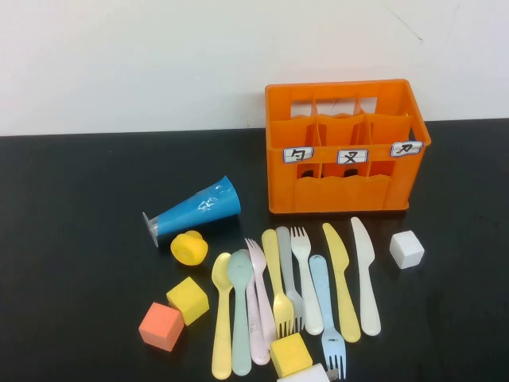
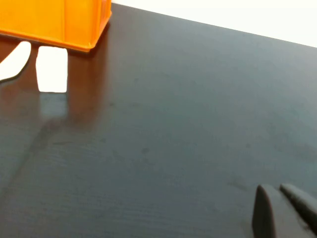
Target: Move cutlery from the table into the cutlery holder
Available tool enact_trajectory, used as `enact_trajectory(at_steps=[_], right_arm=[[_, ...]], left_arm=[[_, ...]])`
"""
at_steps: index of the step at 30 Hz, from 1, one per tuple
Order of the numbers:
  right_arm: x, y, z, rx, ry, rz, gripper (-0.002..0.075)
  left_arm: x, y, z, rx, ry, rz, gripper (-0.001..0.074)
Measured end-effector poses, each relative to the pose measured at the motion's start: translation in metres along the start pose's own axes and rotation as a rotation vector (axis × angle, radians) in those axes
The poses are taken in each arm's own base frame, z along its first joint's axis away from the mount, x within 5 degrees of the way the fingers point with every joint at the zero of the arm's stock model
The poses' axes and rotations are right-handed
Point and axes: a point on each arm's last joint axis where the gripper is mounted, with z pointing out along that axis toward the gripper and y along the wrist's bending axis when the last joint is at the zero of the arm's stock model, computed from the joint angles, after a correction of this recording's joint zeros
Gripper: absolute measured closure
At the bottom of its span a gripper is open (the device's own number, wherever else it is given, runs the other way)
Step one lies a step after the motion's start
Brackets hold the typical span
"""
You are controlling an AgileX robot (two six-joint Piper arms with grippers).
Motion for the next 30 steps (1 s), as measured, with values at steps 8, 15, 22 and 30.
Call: enact_trajectory(at_steps=[8, 15, 22, 30], right_arm=[[0.0, 0.0, 0.0, 0.0, 0.0, 0.0, 0.0729], [0.0, 0.0, 0.0, 0.0, 0.0, 0.0, 0.0729], [0.0, 0.0, 0.0, 0.0, 0.0, 0.0, 0.0729], [-0.0016, 0.0038, -0.0001, -0.042, -0.015, 0.107, 0.0729]], left_arm=[[0.0, 0.0, 0.0, 0.0, 0.0, -0.002, 0.0736], [0.0, 0.0, 0.0, 0.0, 0.0, -0.002, 0.0736], [0.0, 0.0, 0.0, 0.0, 0.0, -0.002, 0.0736], [0.0, 0.0, 0.0, 0.0, 0.0, -0.002, 0.0736]])
